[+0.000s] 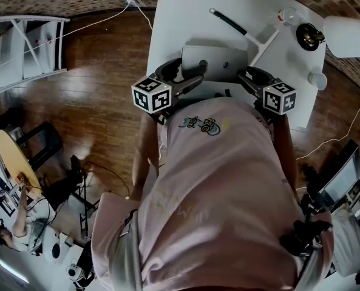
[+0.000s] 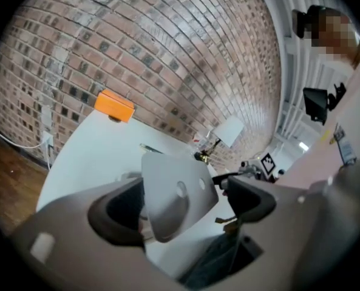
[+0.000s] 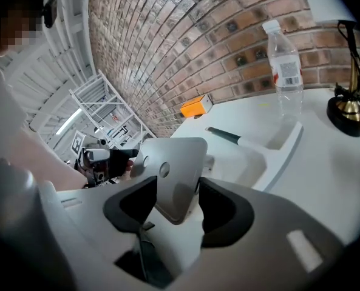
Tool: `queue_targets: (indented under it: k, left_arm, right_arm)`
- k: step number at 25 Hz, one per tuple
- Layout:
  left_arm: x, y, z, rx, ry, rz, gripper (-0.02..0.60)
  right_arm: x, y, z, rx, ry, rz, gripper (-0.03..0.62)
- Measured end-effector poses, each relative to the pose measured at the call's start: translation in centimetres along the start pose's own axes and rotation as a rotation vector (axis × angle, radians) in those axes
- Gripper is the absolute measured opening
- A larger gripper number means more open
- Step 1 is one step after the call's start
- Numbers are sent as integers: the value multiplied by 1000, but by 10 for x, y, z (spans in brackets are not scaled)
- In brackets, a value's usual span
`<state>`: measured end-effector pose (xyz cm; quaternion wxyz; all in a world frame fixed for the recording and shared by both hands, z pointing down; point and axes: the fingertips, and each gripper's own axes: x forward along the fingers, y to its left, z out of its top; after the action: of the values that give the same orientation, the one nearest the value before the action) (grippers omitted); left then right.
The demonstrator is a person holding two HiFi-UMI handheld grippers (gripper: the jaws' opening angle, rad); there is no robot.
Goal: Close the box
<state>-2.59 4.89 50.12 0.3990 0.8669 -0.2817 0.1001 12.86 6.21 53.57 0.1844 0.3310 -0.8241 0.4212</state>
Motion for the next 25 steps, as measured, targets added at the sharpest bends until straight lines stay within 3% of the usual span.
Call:
queue_targets:
  k: [4, 9, 18, 25]
  left_arm:
    - [-5, -3, 17, -16, -58, -17, 418]
    - [-10, -10, 6, 17, -10, -18, 417]
    - [-31, -29, 5, 31, -34, -18, 417]
    - [-51, -48, 0, 58, -22, -12, 417]
  right_arm:
    - [-4, 6, 9, 12, -20, 24, 209]
    - [-6, 9, 7, -13, -6, 15, 209]
    - [-14, 26, 7, -118, 32, 13, 209]
    - [-21, 42, 17, -140, 27, 46, 209]
